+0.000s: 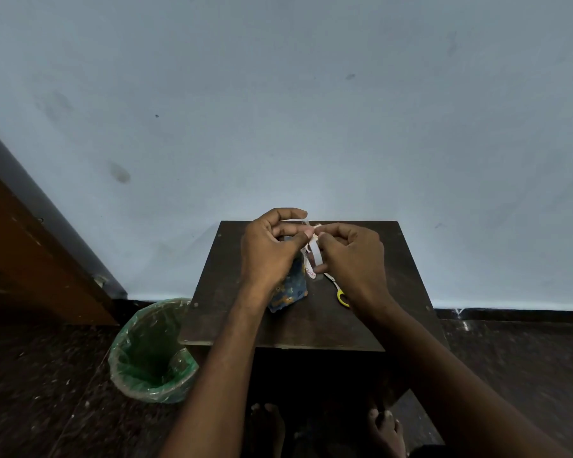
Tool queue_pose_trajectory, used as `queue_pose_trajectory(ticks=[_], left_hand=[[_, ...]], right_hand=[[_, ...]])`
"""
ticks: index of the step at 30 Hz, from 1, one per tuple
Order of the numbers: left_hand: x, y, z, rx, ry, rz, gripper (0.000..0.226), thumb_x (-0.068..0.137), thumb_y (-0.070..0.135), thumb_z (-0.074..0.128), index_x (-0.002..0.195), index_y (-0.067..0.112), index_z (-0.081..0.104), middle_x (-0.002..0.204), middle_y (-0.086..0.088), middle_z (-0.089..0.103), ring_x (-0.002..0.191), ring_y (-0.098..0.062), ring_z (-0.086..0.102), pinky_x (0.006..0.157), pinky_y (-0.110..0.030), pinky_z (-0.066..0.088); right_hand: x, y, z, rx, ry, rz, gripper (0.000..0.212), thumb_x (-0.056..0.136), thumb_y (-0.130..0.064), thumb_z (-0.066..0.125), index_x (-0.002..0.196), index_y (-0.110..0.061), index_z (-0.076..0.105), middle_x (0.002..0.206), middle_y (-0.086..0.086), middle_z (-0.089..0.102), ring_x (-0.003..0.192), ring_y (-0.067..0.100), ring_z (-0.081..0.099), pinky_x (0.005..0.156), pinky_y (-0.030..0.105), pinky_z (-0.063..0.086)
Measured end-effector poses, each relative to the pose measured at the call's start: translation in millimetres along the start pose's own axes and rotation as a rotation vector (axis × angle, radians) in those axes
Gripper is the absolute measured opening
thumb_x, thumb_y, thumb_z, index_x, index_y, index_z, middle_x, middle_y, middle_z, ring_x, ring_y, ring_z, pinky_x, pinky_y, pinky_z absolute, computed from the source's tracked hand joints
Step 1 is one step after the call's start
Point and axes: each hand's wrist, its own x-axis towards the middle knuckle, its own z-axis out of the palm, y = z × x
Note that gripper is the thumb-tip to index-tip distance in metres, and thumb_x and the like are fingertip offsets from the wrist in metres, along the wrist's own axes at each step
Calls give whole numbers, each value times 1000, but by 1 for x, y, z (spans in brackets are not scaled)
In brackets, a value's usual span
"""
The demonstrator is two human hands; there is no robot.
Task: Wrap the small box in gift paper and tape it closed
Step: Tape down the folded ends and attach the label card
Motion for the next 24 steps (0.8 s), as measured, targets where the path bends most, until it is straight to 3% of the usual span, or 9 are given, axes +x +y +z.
queue_pose_trajectory(ticks=[2, 4, 6, 8, 17, 21, 24], left_hand=[[1, -2, 0, 21, 3, 8, 25, 88, 7, 85, 109, 18, 77, 85, 3, 83, 93, -10, 79, 89, -29, 60], [2, -4, 0, 38, 6, 12, 25, 88, 7, 85, 108, 18, 77, 85, 3, 83, 94, -8, 79, 88, -27, 59], [1, -5, 0, 47, 3, 10, 24, 88, 8, 85, 108, 19, 77, 85, 4, 83, 94, -7, 78, 86, -27, 60], [2, -5, 1, 61, 3, 13, 24, 88, 9, 85, 108, 19, 77, 84, 5, 82, 95, -6, 78, 89, -30, 60], [2, -8, 0, 88, -5, 11, 25, 88, 11, 85, 109, 22, 77, 84, 6, 82, 98, -7, 78, 99, -45, 60], [1, -7, 0, 90, -8, 13, 25, 89, 10, 85, 109, 21, 77, 85, 5, 82, 97, -6, 78, 97, -43, 61], [2, -8, -1, 99, -13, 18, 25, 89, 10, 84, 110, 21, 77, 85, 6, 82, 97, -5, 78, 97, -42, 60]], right_hand=[[9, 8, -7, -149, 9, 1, 18, 80, -13, 64, 81, -23, 78, 69, -3, 76, 64, 22, 75, 63, 41, 62], [20, 19, -19, -490, -70, -5, 18, 72, -16, 61, 77, -24, 77, 74, -4, 74, 76, 23, 73, 69, 35, 58], [23, 30, -29, -851, -171, 25, 15, 74, -12, 61, 79, -20, 73, 87, 0, 72, 85, 29, 66, 68, 31, 49], [22, 39, -34, -1040, -258, 66, 14, 75, -9, 64, 86, -16, 69, 97, 7, 68, 91, 34, 64, 70, 31, 47], [17, 43, -27, -1168, -338, 31, 24, 86, -20, 75, 107, -17, 64, 111, 6, 65, 106, 32, 66, 78, 34, 50], [12, 40, -23, -1242, -371, -28, 23, 95, -19, 70, 115, -14, 60, 118, 9, 65, 111, 30, 66, 75, 33, 44], [15, 39, -30, -1209, -321, -62, 19, 99, -16, 59, 117, -14, 61, 123, 12, 63, 114, 35, 64, 82, 38, 48]])
